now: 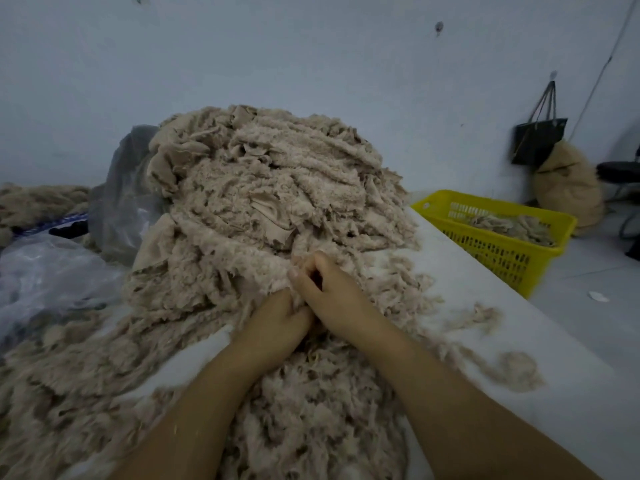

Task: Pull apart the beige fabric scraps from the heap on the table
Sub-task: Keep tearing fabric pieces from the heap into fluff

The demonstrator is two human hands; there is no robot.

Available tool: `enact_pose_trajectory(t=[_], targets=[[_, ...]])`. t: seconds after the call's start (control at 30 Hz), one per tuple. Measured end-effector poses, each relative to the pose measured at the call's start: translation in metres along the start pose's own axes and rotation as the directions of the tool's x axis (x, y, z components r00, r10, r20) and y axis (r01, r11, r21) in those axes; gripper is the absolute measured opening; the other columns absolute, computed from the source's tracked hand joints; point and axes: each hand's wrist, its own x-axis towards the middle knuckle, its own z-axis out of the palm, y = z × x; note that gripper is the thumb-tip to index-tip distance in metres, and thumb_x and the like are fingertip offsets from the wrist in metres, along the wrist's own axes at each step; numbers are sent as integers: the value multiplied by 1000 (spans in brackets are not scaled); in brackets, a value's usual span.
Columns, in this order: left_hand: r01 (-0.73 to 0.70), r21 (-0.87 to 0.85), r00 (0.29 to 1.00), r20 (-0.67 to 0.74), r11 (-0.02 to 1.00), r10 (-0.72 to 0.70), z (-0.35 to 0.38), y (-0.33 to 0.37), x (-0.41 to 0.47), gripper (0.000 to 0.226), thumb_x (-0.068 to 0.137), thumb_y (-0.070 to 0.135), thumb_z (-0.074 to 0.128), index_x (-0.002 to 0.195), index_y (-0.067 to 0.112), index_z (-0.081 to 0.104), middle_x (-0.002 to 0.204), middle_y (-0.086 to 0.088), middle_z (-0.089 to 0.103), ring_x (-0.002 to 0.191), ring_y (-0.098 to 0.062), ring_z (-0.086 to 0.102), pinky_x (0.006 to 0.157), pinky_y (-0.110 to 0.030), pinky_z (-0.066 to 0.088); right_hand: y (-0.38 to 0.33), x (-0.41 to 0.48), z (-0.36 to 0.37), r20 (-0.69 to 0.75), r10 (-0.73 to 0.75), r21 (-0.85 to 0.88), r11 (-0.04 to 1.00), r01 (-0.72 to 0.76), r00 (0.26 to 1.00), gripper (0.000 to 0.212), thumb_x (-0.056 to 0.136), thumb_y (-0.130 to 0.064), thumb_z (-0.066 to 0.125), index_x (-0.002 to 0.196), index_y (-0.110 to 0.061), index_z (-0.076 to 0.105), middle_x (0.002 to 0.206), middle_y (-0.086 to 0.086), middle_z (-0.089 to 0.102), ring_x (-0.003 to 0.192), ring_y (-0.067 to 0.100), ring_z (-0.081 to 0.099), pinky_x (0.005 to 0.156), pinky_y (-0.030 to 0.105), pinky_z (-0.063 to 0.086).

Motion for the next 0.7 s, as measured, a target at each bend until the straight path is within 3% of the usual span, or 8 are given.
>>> enact_pose_trajectory(t=[0.1, 0.2, 0.27, 0.43, 0.5, 0.57, 0.63, 0.7], targets=[[117, -512, 984, -56, 851, -169, -8, 5, -1, 26, 75, 39, 58, 77, 19, 76, 76, -5, 74, 77, -24, 69, 65, -37, 56, -4, 0, -4, -20, 0, -54, 999, -1, 1000, 27, 104, -35, 46, 79, -24, 44, 81, -19, 54, 66, -18, 50, 55, 7, 37], [10, -917, 981, -69, 398, -184, -28, -2, 5, 36, 91, 42, 55, 105, 15, 74, 95, -3, 74, 92, -19, 69, 84, -31, 52, -7, -3, -6, 73, 11, -162, 987, 1, 997, 26, 103, -35, 46, 81, -21, 44, 74, -8, 50, 55, -5, 43, 50, 14, 35], [-49, -979, 943, -111, 197, -315, -40, -7, 7, 36, 99, 39, 51, 113, 12, 70, 93, 0, 73, 85, -13, 67, 81, -25, 47, -6, -4, -6, 133, 13, -222, 975, 17, 991, 25, 103, -35, 46, 82, -22, 43, 76, -6, 50, 56, -3, 42, 51, 17, 35], [-153, -988, 874, -116, -39, -472, -45, -12, 10, 23, 102, 24, 50, 81, 16, 55, 60, 7, 51, 47, -2, 49, 42, -13, 37, -3, -3, -14, -61, 43, -183, 982, -54, 997, 28, 102, -30, 48, 78, -21, 38, 71, -4, 44, 56, 5, 36, 57, 29, 33], [-128, -991, 880, -130, 35, -457, -44, -12, 10, 21, 103, 19, 49, 82, 16, 54, 61, 6, 50, 48, -2, 46, 42, -13, 37, -1, -3, -15, -138, 40, -163, 985, -63, 990, 29, 101, -31, 50, 77, -21, 38, 71, -4, 43, 60, 10, 38, 58, 30, 34], [-67, -966, 895, -169, 250, -413, -36, -12, 10, 19, 103, 14, 48, 89, 12, 60, 64, 5, 54, 50, -4, 47, 44, -14, 39, -1, -4, -13, -147, 13, -116, 993, -31, 989, 24, 99, -34, 48, 79, -23, 40, 74, -5, 45, 63, 10, 40, 60, 30, 35], [-28, -893, 908, -211, 450, -362, -25, -10, 9, 15, 103, 10, 48, 100, 6, 62, 65, 2, 57, 53, -7, 47, 47, -16, 41, -4, -5, -8, -117, -19, -47, 999, 14, 993, 19, 97, -47, 44, 88, -30, 46, 84, -13, 51, 70, 1, 47, 64, 21, 38], [5, -834, 917, -216, 552, -335, -21, -8, 7, 18, 103, 10, 48, 103, 7, 65, 67, 0, 61, 56, -9, 50, 53, -19, 46, -7, -6, -1, -31, -5, -2, 1000, 5, 1000, 35, 90, -68, 39, 109, -40, 49, 104, -28, 53, 92, -14, 50, 73, 10, 38]])
